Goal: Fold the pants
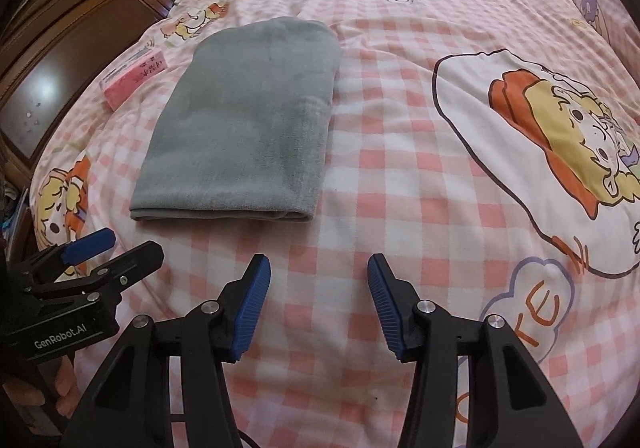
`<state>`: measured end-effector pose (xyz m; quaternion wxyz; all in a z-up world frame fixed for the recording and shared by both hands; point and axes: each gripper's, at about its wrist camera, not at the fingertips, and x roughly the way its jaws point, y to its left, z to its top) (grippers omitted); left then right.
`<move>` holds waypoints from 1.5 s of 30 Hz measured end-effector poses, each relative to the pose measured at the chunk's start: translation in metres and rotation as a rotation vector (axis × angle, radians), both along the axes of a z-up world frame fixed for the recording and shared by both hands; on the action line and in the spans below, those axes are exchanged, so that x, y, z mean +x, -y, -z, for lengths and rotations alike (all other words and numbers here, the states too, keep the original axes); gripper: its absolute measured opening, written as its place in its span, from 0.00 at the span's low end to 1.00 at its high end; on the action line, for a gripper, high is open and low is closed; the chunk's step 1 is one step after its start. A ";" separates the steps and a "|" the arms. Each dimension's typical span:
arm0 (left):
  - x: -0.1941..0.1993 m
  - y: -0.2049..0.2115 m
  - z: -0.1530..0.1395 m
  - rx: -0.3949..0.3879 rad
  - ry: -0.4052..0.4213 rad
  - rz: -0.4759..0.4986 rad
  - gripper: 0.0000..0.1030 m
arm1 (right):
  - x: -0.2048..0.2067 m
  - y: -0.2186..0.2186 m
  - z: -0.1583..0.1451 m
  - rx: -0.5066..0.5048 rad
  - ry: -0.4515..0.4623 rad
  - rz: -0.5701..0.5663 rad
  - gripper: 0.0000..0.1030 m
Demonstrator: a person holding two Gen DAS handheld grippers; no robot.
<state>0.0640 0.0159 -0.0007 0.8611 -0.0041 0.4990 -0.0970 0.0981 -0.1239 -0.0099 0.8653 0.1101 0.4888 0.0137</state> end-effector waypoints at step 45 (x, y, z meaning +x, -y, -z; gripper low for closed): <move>-0.001 -0.004 0.001 0.006 0.011 -0.025 0.84 | 0.000 0.000 -0.004 0.006 0.018 0.008 0.50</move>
